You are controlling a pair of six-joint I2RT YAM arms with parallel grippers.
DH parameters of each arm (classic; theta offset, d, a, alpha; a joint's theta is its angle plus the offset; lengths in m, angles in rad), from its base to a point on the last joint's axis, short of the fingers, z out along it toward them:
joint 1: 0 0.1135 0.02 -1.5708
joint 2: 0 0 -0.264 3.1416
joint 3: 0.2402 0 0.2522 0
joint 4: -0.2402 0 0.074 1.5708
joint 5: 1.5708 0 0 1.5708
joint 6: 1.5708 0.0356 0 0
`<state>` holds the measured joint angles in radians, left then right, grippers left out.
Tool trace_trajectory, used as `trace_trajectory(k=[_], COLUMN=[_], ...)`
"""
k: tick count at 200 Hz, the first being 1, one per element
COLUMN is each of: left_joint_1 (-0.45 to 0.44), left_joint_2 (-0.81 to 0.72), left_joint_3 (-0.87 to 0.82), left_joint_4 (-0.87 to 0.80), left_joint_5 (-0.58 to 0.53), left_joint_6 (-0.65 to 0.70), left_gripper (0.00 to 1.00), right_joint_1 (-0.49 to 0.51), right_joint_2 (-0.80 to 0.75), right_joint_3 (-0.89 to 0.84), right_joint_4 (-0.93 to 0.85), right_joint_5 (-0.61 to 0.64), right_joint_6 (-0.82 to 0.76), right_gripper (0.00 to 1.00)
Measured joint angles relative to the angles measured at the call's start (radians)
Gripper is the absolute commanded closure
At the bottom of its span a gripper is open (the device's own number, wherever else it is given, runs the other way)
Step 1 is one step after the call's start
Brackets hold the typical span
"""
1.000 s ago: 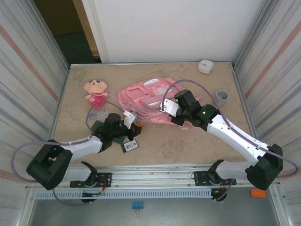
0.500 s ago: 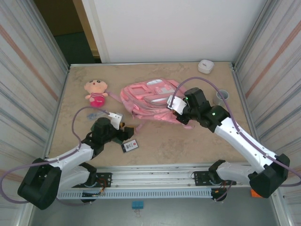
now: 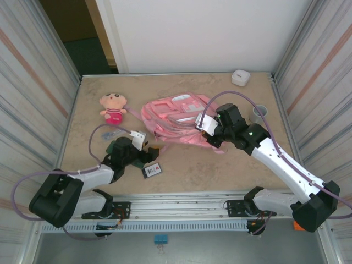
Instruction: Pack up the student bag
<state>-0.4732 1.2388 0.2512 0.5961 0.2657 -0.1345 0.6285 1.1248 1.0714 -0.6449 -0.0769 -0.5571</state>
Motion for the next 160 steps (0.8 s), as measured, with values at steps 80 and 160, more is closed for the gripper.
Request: trace_trajectory(k=[80, 160], left_joint_1=[0.000, 0.000], left_joint_2=[0.174, 0.225], left_joint_3=[0.054, 0.085], left_joint_4=[0.188, 0.232], left_joint_5=[0.005, 0.108], left_joint_6=[0.070, 0.094], left_gripper=[0.43, 0.93], right_joint_1=[0.006, 0.006], right_joint_2=[-0.007, -0.036], right_joint_3=[0.000, -0.003], right_joint_4=[-0.003, -0.006], right_joint_5=[0.001, 0.009], right_joint_6=[0.000, 0.014], right_gripper=[1.00, 1.00])
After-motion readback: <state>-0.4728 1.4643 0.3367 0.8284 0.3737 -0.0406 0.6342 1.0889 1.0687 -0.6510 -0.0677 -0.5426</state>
